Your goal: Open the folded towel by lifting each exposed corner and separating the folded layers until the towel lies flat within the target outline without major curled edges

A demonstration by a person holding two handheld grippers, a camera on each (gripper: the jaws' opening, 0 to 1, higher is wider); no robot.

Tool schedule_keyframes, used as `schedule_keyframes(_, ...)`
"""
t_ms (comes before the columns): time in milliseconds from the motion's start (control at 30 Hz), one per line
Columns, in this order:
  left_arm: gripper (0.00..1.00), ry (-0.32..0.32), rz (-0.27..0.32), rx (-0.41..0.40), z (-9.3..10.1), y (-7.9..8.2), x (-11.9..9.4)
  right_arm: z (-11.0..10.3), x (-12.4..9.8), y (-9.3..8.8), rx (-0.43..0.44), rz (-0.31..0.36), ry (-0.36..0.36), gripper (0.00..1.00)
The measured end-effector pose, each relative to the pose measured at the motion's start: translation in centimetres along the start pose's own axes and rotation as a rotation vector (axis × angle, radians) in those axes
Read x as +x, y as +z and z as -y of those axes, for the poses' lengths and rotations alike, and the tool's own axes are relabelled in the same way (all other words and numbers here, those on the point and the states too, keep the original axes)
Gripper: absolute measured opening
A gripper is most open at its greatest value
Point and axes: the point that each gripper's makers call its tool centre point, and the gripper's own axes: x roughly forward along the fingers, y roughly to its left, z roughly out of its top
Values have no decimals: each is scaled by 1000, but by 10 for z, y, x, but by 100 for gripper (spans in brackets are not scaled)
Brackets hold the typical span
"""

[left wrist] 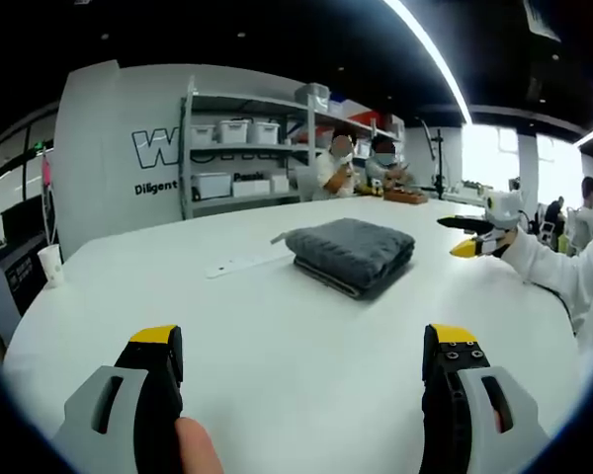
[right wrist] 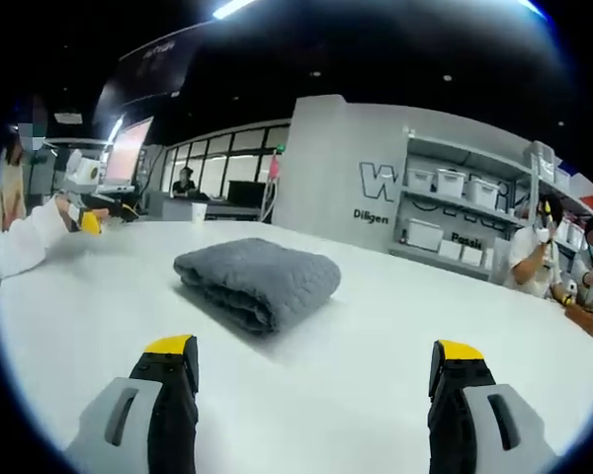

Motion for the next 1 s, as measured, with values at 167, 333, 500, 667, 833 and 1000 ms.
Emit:
schedule_keyframes(167,100,-5,-3,17,3,0,2,-12,8,6,9,14,-3,95)
schedule_keyframes(333,100,-10,1,5,3,1,1,-33,17,9,-19,5,-2,95)
schedule_keyframes(500,100,-12,20,-5,2,5,-2,-58,33,22,-81,23,-4,94)
schedule_keyframes(667,100,-15,33,-15,0,8,-3,-87,52,25,-156,-5,12,92)
schedule_keyframes(833,100,-16,50,-25,-3,12,-6,-109,71,44,-252,33,10,86)
schedule_keyframes(1000,100,-5,55,-40,-9,10,-8,-144,106,60,-342,62,51,78)
